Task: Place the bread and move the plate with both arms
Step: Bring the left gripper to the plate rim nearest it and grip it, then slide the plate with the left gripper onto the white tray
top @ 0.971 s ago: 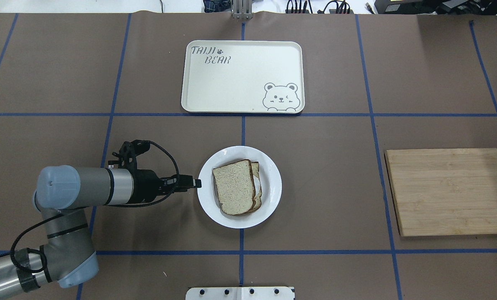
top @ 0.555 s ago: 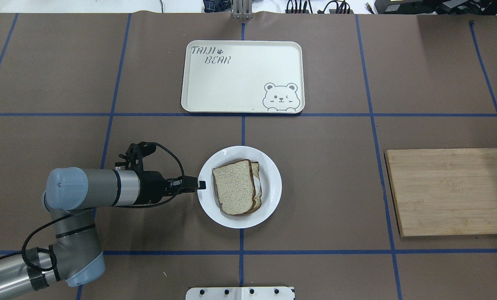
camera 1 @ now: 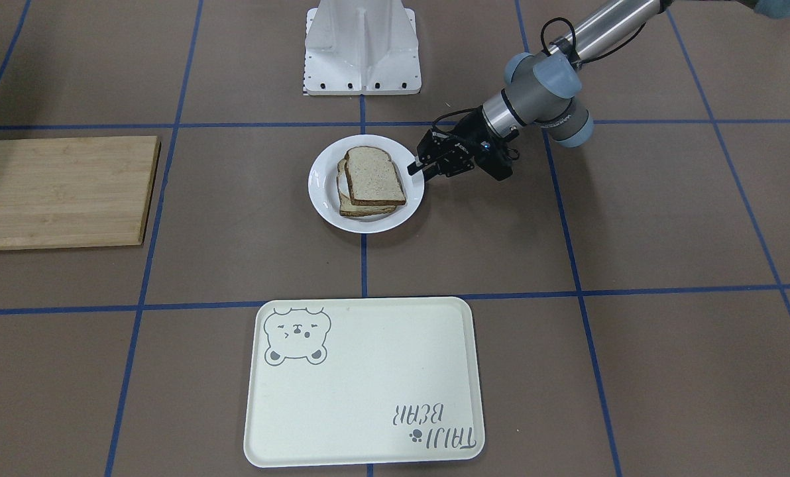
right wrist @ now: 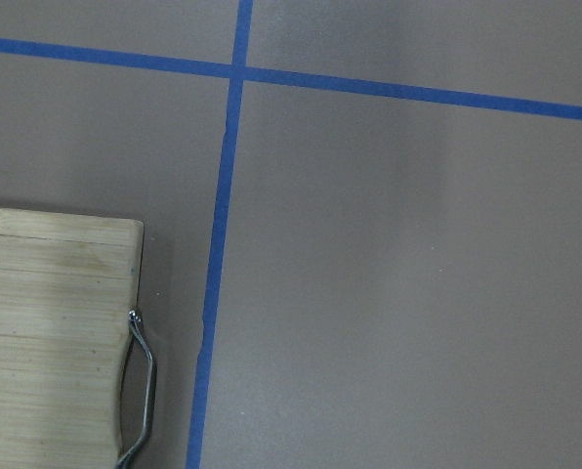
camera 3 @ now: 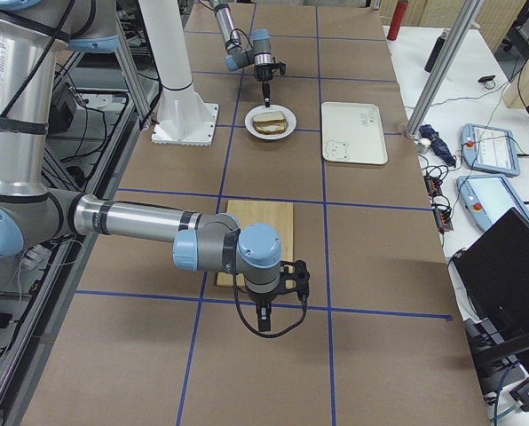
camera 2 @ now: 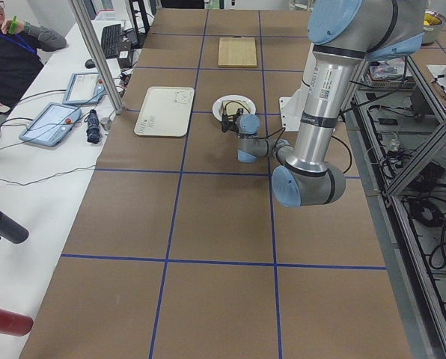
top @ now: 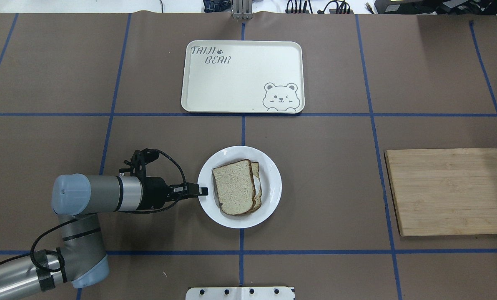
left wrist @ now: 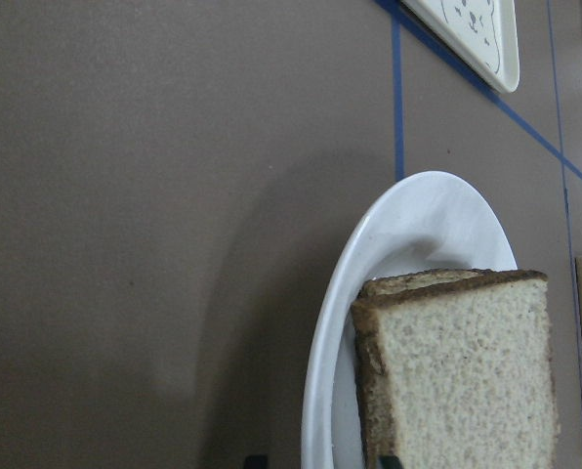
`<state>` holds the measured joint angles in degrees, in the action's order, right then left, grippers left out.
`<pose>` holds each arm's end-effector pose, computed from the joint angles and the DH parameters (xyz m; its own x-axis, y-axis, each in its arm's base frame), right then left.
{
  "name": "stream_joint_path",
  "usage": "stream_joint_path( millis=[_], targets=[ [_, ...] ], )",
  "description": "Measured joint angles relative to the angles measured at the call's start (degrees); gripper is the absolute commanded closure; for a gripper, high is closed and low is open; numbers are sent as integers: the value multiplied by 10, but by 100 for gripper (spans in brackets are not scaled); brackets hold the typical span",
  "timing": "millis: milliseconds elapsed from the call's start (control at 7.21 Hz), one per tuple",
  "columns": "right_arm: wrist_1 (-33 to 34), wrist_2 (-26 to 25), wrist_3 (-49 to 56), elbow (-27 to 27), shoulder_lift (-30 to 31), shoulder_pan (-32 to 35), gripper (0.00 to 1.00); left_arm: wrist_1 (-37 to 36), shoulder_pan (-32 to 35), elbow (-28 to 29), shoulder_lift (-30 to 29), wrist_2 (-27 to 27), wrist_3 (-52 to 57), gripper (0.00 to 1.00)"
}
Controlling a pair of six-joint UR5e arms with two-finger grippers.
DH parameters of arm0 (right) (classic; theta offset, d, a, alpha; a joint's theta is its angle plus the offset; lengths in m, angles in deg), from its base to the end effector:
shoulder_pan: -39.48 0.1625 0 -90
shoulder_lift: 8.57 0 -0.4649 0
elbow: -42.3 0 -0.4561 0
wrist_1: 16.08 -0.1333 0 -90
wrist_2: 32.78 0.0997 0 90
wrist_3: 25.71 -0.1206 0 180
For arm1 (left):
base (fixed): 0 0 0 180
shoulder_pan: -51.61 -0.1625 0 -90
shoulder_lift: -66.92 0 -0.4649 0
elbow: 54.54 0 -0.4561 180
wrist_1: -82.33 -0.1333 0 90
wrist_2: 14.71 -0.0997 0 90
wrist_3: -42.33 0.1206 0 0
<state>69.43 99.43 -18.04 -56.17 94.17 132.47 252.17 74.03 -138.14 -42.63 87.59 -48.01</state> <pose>0.0758 -0.4490 0.7389 0.7402 -0.0975 0.6653 0.0470 0.9945 0.0935 0.6173 -0.3711 0.3911 -0.0493 0.0141 -0.9987 0.1757 0.9844 0.0052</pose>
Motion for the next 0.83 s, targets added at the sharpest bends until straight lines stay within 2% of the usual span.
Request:
stream_joint_path(
  millis=[416,832],
  targets=[
    [0,1,0,1,-2,-1,0,2,-8,2,-3,0,0,72],
    [0,3,0,0,-3,-1,0,4,-14,2,-8,-11,-16,100]
  ],
)
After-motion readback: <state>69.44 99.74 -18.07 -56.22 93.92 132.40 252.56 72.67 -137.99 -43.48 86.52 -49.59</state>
